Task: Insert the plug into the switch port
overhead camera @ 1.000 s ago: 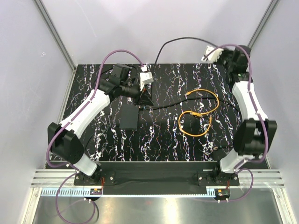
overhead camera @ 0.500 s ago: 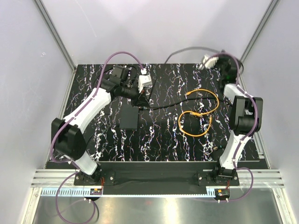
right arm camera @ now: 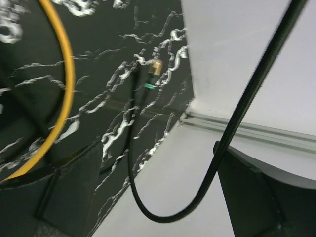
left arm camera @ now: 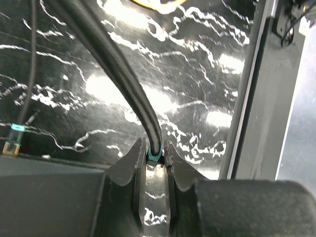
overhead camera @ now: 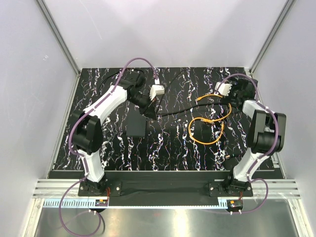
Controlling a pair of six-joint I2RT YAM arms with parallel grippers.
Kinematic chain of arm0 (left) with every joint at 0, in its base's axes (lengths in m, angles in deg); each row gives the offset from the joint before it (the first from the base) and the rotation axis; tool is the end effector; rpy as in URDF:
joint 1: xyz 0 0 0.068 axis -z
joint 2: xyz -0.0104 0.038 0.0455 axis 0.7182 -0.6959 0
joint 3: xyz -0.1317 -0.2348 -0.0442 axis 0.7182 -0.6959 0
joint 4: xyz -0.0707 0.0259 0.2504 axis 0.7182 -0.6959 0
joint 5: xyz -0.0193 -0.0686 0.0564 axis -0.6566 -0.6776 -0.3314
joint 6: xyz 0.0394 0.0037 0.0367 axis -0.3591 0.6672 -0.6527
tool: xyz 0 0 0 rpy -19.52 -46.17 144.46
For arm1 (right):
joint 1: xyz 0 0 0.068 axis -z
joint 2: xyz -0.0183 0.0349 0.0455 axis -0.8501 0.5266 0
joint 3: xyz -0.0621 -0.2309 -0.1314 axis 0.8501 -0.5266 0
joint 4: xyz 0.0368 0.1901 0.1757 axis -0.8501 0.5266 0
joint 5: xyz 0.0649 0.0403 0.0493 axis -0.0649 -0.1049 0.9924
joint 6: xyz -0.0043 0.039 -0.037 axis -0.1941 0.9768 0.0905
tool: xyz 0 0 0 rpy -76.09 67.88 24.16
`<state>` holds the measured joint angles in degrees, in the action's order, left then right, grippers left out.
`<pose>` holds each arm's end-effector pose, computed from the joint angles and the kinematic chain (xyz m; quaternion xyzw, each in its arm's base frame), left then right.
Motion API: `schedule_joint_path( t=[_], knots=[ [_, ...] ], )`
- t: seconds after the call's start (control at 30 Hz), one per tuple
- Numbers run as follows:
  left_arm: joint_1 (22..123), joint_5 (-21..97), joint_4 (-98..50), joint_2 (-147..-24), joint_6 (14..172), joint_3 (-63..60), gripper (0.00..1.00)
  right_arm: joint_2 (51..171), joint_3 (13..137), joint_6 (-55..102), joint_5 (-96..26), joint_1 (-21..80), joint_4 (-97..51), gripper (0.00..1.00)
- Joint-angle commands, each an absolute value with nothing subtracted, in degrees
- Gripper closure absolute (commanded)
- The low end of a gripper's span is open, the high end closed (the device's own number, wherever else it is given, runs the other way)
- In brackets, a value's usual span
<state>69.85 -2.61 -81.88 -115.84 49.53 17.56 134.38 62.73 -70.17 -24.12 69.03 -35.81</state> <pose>0.3345 -0.1779 0.2692 0.4841 0.7592 -0.3955 0.1811 0.3994 -0.0646 0.2008 -0.5883 0.6179 -0.2865 0.4359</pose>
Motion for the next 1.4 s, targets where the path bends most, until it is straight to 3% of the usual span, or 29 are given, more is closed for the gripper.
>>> schedule_joint_path(
  t=[0.0, 0.2, 0.4, 0.53, 0.57, 0.9, 1.03, 1.37],
  knots=[
    [69.7, -4.5, -84.5, -119.4, 52.6, 23.7, 1.00, 127.2, 67.0, -67.2, -19.4, 69.7, -14.0, 0.00],
    [70.6, -5.3, -88.4, -122.0, 53.1, 25.0, 1.00, 115.7, 63.3, -74.9, -9.4, 69.7, 3.5, 0.00],
    [73.0, -5.0, -94.9, -122.6, 48.0, 21.9, 1.00, 108.9, 61.2, -70.1, -4.9, 69.7, 3.8, 0.00],
    [73.9, -6.8, -98.3, -124.2, 46.9, 22.3, 1.00, 105.2, 63.3, -69.5, 6.1, 69.5, 8.3, 0.10],
    [73.9, -8.2, -99.3, -124.9, 46.7, 23.0, 1.00, 103.3, 62.8, -69.6, 8.2, 68.2, 8.4, 0.18],
    [74.2, -14.8, -107.5, -133.4, 48.9, 30.8, 1.00, 94.5, 53.2, -71.4, 14.0, 48.9, 4.1, 0.38],
    [74.6, -15.4, -110.0, -134.4, 47.3, 31.9, 1.00, 93.2, 49.3, -74.8, 12.7, 39.7, -0.6, 0.38],
    [76.0, -14.6, -111.0, -133.7, 46.2, 31.5, 1.00, 102.1, 50.7, -78.0, 10.1, 29.5, -8.5, 0.41]
  ],
)
